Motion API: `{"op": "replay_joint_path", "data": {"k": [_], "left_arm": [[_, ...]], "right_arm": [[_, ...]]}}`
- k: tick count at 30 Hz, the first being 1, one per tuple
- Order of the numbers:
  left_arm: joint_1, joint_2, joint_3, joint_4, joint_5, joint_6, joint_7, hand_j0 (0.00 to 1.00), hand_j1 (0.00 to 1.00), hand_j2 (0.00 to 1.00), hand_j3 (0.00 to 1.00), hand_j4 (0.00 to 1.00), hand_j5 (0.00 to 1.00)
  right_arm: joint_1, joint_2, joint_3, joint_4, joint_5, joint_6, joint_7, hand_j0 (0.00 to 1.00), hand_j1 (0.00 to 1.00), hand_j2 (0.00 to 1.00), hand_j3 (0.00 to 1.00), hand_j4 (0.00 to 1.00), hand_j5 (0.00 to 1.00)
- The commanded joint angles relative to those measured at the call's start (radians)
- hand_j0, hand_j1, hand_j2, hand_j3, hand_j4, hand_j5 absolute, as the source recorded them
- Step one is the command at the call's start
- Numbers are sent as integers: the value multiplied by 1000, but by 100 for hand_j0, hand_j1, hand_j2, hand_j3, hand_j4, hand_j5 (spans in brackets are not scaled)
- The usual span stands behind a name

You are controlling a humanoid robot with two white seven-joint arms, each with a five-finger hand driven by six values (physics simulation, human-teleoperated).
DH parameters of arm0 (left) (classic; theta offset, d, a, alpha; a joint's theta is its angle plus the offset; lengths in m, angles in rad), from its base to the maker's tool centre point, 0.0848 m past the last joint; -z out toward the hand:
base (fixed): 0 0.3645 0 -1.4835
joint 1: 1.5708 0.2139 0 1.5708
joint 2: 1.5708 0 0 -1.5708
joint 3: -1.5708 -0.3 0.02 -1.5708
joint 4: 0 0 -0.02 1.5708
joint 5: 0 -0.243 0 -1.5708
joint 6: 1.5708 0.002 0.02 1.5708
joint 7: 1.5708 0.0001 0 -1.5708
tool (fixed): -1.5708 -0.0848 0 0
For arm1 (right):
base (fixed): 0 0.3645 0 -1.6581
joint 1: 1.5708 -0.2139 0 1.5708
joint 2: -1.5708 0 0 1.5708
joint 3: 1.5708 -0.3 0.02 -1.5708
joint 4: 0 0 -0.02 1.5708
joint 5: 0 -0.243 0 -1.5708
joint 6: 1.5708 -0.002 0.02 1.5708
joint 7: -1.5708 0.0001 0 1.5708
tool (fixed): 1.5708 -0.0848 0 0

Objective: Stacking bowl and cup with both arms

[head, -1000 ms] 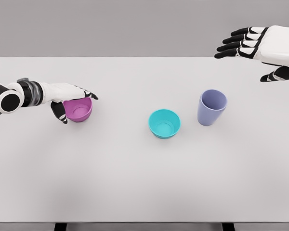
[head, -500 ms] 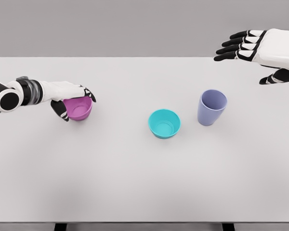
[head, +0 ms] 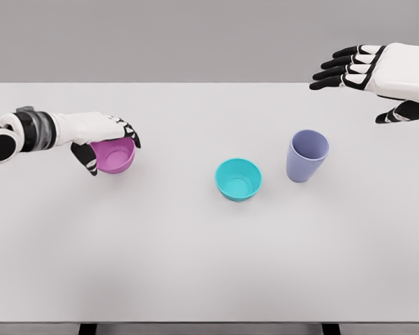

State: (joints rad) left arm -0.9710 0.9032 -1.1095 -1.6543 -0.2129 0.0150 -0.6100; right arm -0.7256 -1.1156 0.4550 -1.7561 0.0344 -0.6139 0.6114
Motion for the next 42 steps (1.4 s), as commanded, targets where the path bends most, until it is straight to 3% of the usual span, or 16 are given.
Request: {"op": "replay_joint_path", "data": {"k": [1,11,21,42], "left_arm": [[0,16,2,-32,3,-1,-1,64,64,64,64,64,64],[-8,23,10,-90,7,-4,-1,65,65,65,65,65,65],[-29,7,11,-107,7,-113,-1,65,65,65,65,65,65],[-71,-141,10,-108,6,-224,-1,65,65,65,65,65,65]], "right_arm": [[0,-1,1,0,-5,3,-1,100,100,100,100,100,100],[0,-12,1,0,-5,3,-1,100,100,100,100,100,100],[0,-35,-6,0,-5,3,-1,100,100,100,100,100,100],[6,-35,5,0,-5,3,-1,100,100,100,100,100,100]]}}
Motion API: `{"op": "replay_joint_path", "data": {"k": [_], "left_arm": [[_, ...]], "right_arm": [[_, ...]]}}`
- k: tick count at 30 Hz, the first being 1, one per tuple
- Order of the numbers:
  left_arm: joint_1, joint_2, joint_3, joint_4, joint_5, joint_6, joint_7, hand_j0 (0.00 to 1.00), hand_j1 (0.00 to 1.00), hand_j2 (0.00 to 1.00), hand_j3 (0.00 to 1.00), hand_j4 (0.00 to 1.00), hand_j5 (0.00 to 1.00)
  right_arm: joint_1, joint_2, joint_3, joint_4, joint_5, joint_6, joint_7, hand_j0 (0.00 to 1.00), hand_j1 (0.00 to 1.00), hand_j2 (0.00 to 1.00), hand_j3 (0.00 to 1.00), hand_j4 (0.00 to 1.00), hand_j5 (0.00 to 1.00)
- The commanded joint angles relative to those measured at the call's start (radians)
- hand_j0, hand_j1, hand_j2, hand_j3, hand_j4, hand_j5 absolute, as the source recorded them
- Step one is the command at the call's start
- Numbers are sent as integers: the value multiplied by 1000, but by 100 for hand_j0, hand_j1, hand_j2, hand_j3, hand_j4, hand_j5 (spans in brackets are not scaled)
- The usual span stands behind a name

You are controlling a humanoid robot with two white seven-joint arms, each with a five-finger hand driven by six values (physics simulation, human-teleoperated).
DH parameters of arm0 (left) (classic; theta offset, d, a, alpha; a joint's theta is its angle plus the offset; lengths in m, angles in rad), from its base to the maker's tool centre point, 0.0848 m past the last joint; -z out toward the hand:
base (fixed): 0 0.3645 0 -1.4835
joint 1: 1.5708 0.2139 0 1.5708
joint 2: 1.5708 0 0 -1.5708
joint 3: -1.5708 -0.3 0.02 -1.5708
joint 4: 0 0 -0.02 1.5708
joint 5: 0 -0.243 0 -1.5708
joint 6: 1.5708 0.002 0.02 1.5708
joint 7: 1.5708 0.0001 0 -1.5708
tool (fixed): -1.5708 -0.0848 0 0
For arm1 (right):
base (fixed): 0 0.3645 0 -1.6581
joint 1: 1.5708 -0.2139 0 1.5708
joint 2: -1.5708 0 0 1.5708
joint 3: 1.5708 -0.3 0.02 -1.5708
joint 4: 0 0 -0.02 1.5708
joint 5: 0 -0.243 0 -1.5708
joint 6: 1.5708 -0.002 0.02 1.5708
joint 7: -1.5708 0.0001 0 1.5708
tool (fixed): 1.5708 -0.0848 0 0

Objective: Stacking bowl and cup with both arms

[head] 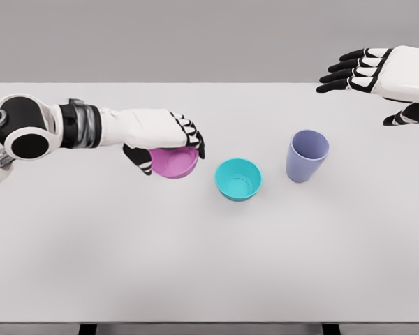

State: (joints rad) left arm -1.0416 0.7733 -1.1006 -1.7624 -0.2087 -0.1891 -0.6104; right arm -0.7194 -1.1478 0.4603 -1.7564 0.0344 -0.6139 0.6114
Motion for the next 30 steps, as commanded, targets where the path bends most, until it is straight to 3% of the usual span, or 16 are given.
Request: {"op": "replay_joint_path", "data": {"k": [1,24,30], "left_arm": [[0,-20,1,0,2,-21,0,65,65,65,65,65,65],[-8,-163,-9,14,-14,-7,0,65,65,65,65,65,65],[-5,-216,-12,58,-37,-4,0,65,65,65,65,65,65]], "right_arm": [[0,-1,0,0,-5,3,-1,100,100,100,100,100,100],[6,-3,-2,0,-5,3,-1,100,100,100,100,100,100],[6,-3,0,0,-5,3,-1,100,100,100,100,100,100]]}}
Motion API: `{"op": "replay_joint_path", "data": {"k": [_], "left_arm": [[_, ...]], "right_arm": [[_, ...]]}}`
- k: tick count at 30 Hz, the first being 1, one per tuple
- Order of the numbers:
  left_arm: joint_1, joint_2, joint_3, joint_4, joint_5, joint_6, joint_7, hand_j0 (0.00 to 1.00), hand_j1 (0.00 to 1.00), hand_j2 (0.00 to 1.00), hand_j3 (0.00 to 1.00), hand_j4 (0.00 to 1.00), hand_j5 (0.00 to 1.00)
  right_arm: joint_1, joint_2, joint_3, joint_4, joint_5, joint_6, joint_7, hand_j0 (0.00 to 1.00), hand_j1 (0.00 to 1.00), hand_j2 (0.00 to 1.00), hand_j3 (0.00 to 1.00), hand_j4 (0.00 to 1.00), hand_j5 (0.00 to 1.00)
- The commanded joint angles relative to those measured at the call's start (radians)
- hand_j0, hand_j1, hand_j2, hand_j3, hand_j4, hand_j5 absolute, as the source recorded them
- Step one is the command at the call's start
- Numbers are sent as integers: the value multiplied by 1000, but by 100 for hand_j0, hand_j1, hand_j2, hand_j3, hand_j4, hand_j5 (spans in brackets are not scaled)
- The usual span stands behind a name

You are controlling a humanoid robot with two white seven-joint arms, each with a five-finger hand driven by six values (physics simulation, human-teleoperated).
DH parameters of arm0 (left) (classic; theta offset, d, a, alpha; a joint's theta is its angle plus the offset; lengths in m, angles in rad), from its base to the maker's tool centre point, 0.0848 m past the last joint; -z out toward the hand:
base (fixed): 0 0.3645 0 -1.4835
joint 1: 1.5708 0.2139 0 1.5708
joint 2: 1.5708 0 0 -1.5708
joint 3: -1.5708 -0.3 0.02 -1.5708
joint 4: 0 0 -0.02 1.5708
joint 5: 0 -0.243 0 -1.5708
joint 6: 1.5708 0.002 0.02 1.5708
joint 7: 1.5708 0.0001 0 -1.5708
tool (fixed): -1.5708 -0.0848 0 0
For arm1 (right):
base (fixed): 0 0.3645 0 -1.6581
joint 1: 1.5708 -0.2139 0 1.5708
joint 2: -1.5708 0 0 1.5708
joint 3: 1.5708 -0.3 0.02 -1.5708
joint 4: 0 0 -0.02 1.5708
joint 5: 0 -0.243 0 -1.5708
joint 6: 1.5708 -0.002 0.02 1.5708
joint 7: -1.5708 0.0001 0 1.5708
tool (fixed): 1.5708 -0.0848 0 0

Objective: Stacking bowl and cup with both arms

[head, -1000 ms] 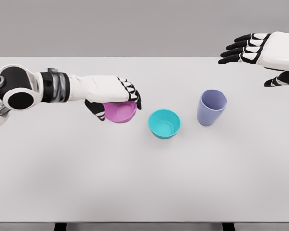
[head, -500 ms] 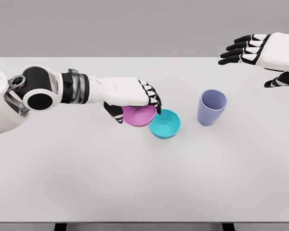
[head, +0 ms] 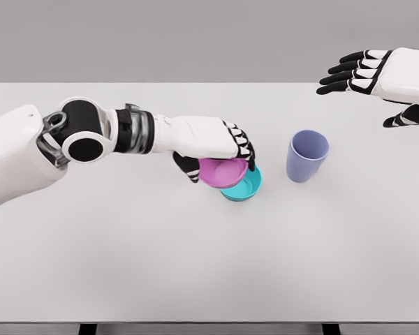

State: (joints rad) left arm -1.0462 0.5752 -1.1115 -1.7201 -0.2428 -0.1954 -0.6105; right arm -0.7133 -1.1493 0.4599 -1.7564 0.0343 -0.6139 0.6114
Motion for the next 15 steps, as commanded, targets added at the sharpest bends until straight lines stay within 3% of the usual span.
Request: {"op": "replay_joint_path", "data": {"k": [1,9,12,15], "left_arm": [[0,-29,-1,23,-10,2,0,65,65,65,65,65,65],[12,-57,-4,33,-36,33,0,66,66,66,66,66,66],[12,-87,-10,86,-46,31,0,66,66,66,66,66,66],[14,-92,-10,91,-49,31,0,66,66,66,66,66,66]], "right_arm": [[0,-1,0,0,-5,3,-1,100,100,100,100,100,100],[0,-3,0,0,-5,3,-1,100,100,100,100,100,100],[17,-7,0,0,-5,3,-1,100,100,100,100,100,100],[12,-10,-3,0,-5,3,-1,100,100,100,100,100,100]]}}
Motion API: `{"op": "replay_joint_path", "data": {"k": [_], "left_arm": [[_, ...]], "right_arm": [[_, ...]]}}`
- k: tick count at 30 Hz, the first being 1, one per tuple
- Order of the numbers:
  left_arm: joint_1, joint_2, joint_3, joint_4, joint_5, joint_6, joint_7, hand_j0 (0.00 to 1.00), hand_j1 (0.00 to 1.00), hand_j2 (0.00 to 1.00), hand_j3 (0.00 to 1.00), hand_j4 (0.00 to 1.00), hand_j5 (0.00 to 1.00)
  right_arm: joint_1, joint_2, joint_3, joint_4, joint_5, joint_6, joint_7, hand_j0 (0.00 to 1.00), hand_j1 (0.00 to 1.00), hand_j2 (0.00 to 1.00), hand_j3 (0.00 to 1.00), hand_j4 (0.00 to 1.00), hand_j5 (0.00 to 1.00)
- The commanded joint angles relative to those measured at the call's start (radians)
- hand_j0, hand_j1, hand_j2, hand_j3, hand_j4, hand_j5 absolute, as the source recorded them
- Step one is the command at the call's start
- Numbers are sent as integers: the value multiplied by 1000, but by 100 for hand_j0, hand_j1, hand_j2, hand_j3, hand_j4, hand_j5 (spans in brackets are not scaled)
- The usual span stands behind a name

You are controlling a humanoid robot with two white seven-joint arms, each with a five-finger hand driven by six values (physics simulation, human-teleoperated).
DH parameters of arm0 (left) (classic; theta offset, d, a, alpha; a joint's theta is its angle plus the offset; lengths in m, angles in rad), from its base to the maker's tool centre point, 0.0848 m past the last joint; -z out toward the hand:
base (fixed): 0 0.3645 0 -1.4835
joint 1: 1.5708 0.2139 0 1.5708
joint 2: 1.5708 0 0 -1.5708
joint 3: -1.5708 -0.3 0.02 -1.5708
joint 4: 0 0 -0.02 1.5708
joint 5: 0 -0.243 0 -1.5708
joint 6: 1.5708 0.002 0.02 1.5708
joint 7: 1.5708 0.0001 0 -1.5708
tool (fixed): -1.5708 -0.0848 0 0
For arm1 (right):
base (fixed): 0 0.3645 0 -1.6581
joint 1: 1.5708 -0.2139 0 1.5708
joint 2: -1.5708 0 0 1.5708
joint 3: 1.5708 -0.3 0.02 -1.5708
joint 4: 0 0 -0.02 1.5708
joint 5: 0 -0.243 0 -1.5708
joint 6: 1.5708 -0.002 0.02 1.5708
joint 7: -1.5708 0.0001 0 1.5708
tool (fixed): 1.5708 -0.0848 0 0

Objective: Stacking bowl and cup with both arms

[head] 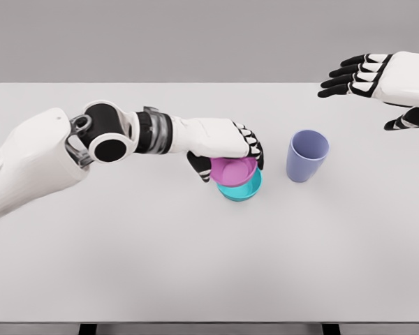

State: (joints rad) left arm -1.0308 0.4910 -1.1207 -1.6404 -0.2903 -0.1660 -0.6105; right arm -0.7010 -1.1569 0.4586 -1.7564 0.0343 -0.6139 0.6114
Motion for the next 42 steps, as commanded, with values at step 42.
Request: {"op": "replay_joint_path", "data": {"k": [42], "left_arm": [[34,-72,-8,102,-30,-3,0,78,78,78,78,78,78]], "right_arm": [[-34,29,143,6,148,3,-1,100,100,100,100,100,100]]}}
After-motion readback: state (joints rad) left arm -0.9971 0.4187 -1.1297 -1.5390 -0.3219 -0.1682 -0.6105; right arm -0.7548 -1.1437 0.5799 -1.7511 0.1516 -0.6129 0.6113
